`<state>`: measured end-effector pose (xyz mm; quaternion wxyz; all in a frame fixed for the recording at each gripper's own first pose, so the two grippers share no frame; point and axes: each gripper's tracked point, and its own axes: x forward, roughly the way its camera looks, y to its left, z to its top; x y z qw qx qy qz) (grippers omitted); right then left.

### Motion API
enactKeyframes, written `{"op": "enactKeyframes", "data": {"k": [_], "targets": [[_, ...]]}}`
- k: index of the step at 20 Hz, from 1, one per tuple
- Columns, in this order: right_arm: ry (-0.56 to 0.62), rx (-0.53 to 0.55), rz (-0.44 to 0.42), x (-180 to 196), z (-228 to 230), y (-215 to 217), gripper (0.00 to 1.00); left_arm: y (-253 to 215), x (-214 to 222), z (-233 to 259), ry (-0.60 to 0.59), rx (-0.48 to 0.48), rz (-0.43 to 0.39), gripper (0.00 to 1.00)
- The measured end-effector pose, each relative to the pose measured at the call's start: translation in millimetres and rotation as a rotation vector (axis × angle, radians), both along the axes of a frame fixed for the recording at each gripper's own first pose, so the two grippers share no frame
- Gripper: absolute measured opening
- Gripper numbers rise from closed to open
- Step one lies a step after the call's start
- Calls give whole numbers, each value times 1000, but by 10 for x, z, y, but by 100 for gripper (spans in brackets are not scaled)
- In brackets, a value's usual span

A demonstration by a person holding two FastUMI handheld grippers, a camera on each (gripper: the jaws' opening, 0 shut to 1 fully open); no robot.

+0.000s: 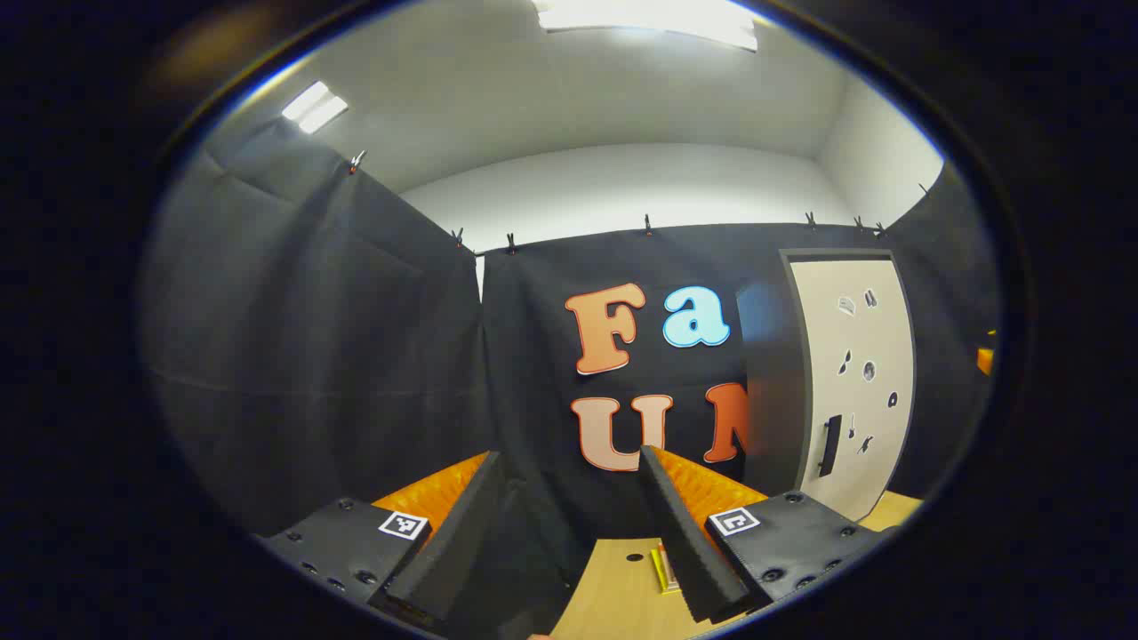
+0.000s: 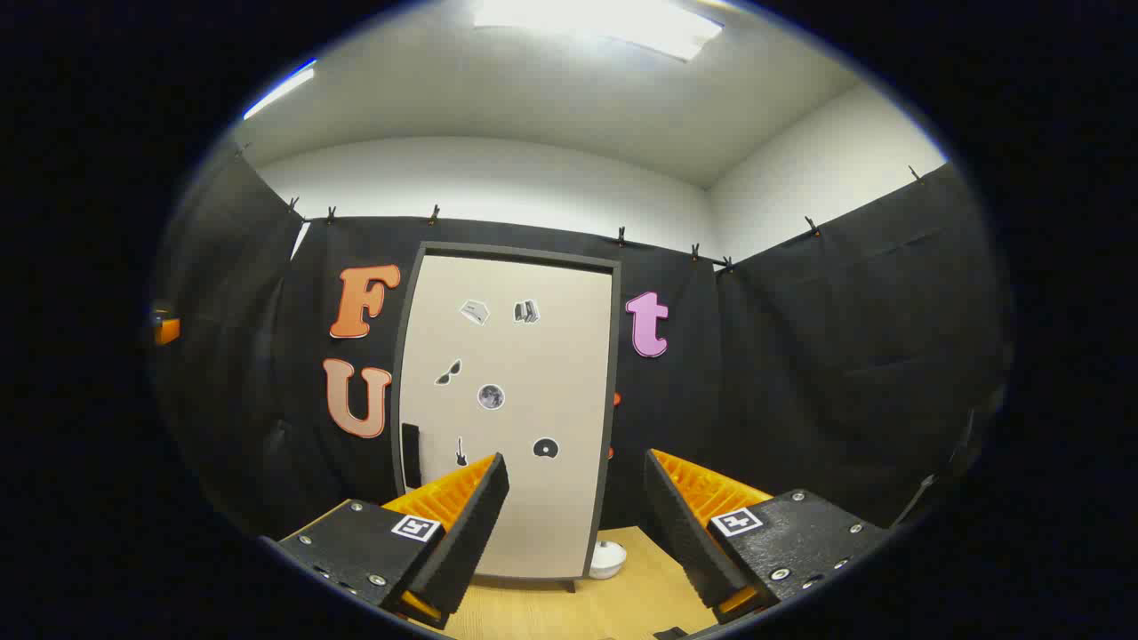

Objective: Open the cabinet door with the right hand, grasp the bottle in the cabinet with the left hand and place it on the coaster, then close the cabinet door with the right hand.

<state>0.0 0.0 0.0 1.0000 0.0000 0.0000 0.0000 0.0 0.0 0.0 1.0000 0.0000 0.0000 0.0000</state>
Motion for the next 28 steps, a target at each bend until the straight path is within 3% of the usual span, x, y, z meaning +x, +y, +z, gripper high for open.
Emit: {"op": "enactKeyframes", "data": {"k": [3,7,8,9,18,19,20,28], "targets": [[4,12,8,-11,23,-2,95,-80,-18,-22,7,29,-10,99],[10,3,1,-29,22,-46,95,-82,-61,20,21,-16,-32,99],[12,0,2,-39,18,-54,100,-84,-43,23,20,-17,-30,96],[16,-3,4,-41,16,-42,95,-78,-39,51,17,-12,-22,98],[15,-17,20,-48,50,17,95,-89,-114,122,6,6,-28,97],[18,-16,19,-40,40,22,100,-83,-104,106,10,7,-29,97],[22,-16,21,-34,27,39,95,-75,-88,88,13,10,-27,96],[39,-16,68,227,-126,442,95,-17,-101,20,20,21,6,97]]}}
